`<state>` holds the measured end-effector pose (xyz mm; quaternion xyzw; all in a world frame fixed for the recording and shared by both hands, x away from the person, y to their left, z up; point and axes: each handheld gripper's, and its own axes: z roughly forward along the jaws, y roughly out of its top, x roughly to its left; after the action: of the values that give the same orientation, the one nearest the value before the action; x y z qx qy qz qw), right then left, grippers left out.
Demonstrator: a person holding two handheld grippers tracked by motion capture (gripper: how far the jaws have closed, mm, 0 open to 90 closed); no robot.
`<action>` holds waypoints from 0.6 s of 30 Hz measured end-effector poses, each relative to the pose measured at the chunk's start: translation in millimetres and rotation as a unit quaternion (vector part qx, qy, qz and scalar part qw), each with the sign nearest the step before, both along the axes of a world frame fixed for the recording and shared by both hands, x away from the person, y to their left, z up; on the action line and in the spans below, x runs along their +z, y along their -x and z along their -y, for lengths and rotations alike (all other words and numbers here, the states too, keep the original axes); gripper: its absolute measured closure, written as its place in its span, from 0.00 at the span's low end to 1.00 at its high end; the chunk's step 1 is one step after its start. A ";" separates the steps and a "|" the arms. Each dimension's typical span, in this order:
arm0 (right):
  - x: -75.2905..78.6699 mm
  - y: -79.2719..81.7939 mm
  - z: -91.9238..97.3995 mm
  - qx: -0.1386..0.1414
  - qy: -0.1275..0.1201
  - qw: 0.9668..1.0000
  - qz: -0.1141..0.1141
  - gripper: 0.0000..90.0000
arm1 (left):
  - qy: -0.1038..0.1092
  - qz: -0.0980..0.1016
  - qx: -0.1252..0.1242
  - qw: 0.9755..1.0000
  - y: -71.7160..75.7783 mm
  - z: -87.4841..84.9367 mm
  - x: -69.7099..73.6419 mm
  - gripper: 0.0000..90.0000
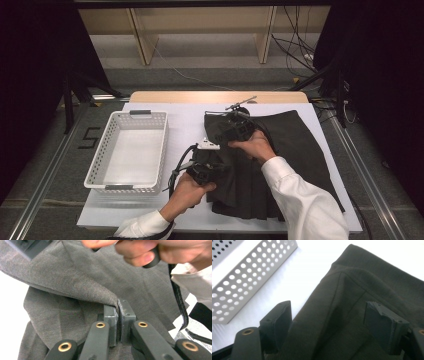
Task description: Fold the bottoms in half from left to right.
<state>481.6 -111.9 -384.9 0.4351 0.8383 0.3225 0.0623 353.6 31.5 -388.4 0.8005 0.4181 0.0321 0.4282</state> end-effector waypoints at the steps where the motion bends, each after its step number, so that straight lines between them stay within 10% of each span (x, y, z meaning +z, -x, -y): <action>1: -0.6 -0.2 -1.9 0.000 0.002 1.000 -0.001 0.27 | 0.000 0.000 0.000 1.000 0.0 0.0 0.0 0.96; 18: -10.7 -22.2 -29.9 0.007 0.049 0.998 -0.035 0.30 | 0.003 0.008 -0.004 1.000 -0.3 3.1 2.9 0.96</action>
<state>503.8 -82.0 -395.6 0.4368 0.8577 0.2663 0.0515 353.9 28.4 -385.5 0.8004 0.4119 0.0350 0.4342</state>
